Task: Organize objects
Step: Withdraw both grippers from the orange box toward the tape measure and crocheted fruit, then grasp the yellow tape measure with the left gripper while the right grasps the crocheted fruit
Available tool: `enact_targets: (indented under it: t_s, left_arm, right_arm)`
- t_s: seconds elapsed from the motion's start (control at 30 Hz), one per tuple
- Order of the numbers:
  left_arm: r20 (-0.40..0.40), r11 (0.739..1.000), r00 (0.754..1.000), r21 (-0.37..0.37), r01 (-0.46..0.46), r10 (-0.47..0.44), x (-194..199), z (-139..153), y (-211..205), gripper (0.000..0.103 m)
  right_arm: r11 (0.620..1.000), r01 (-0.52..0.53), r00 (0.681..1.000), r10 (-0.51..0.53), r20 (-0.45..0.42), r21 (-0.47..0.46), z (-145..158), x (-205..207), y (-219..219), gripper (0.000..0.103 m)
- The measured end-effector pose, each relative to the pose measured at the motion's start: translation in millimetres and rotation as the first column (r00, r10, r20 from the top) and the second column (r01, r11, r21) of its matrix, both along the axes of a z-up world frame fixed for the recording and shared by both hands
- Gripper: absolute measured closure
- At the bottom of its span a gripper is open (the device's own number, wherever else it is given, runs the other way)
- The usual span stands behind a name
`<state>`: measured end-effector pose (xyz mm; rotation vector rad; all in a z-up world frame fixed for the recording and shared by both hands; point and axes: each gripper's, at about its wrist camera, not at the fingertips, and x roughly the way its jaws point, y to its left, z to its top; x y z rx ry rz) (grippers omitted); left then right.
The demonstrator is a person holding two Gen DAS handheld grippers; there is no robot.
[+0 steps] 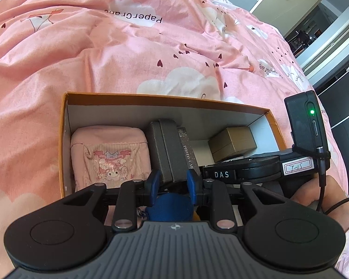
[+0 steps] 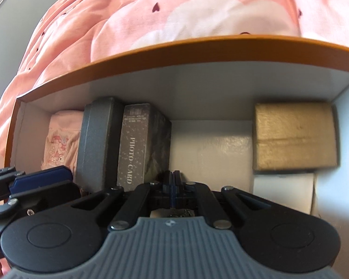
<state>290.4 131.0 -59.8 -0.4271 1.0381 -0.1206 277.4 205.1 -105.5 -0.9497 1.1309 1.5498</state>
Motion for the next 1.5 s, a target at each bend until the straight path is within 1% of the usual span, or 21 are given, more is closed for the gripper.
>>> enact_targets:
  t_s: [0.1,0.17,0.4,0.5,0.6,0.67,0.73,0.83,0.9,0.93,0.97,1.0,1.07,1.17,1.27,1.33,1.4,1.43,1.5]
  left_arm:
    - [0.016,1.000,1.000,0.001,-0.005,0.005,-7,7,0,0.074]
    - [0.030,1.000,1.000,-0.002,-0.003,0.003,-13,14,-1,0.074]
    - [0.065,1.000,0.998,0.023,0.010,-0.011,-44,40,-12,0.074]
    - [0.091,0.999,0.995,0.038,0.036,-0.040,-65,53,-22,0.074]
    - [0.112,0.995,0.989,0.043,0.090,-0.095,-91,63,-37,0.074]
    - [0.110,0.994,0.988,0.041,0.106,-0.110,-108,64,-46,0.074]
    - [0.102,0.993,0.988,0.016,0.119,-0.120,-125,60,-56,0.074]
    - [0.074,0.992,0.990,-0.009,0.124,-0.123,-143,50,-69,0.074]
    - [0.038,0.993,0.992,-0.010,0.119,-0.118,-151,40,-76,0.074]
    - [0.012,0.992,0.992,-0.010,0.124,-0.124,-154,33,-80,0.074]
    - [-0.012,0.992,0.992,-0.012,0.126,-0.127,-157,27,-83,0.074]
    - [-0.043,0.992,0.991,-0.011,0.129,-0.130,-161,20,-86,0.074]
    - [-0.092,0.991,0.986,-0.001,0.136,-0.136,-166,8,-91,0.074]
    - [-0.157,0.984,0.973,0.023,0.176,-0.170,-179,-9,-99,0.074]
    - [-0.213,0.979,0.958,0.031,0.203,-0.192,-188,-21,-106,0.074]
    - [-0.237,0.975,0.950,0.044,0.219,-0.203,-195,-26,-109,0.074]
    - [-0.258,0.974,0.944,0.039,0.224,-0.207,-200,-32,-110,0.069]
    - [-0.263,0.974,0.942,0.023,0.225,-0.211,-204,-34,-109,0.068]
    - [-0.268,0.972,0.937,0.002,0.235,-0.226,-210,-38,-108,0.062]
  right_arm:
    - [0.998,-0.026,0.996,0.021,0.088,0.061,12,-2,-10,0.099]
    - [0.994,-0.040,0.993,0.029,0.117,0.098,22,-2,-17,0.099]
    - [0.976,-0.082,0.993,0.064,0.095,0.200,59,2,-51,0.099]
    - [0.957,-0.106,0.993,0.087,0.081,0.271,77,1,-81,0.098]
    - [0.926,-0.141,0.989,0.119,0.083,0.350,94,-3,-117,0.098]
    - [0.915,-0.144,0.989,0.124,0.077,0.376,103,-4,-142,0.096]
    - [0.914,-0.127,0.992,0.112,0.061,0.386,110,-2,-167,0.092]
    - [0.907,-0.099,0.995,0.090,0.041,0.409,117,2,-205,0.091]
    - [0.902,-0.084,0.996,0.068,0.054,0.423,116,3,-227,0.085]
    - [0.902,-0.075,0.996,0.049,0.071,0.425,113,3,-237,0.077]
    - [0.906,-0.067,0.995,0.029,0.097,0.418,109,3,-245,0.069]
    - [0.914,-0.062,0.993,0.015,0.120,0.402,104,2,-253,0.067]
    - [0.932,-0.049,0.991,0.002,0.130,0.359,92,3,-266,0.066]
    - [0.956,-0.025,0.993,-0.011,0.121,0.291,75,7,-281,0.066]
    - [0.974,-0.002,0.992,-0.027,0.123,0.228,61,11,-292,0.064]
    - [0.982,-0.011,0.991,-0.015,0.134,0.189,53,10,-298,0.064]
    - [0.988,-0.023,0.989,0.000,0.146,0.155,46,8,-305,0.064]
    - [0.990,-0.030,0.988,0.010,0.151,0.135,43,7,-308,0.064]
    - [0.994,-0.041,0.986,0.024,0.165,0.103,37,4,-314,0.063]
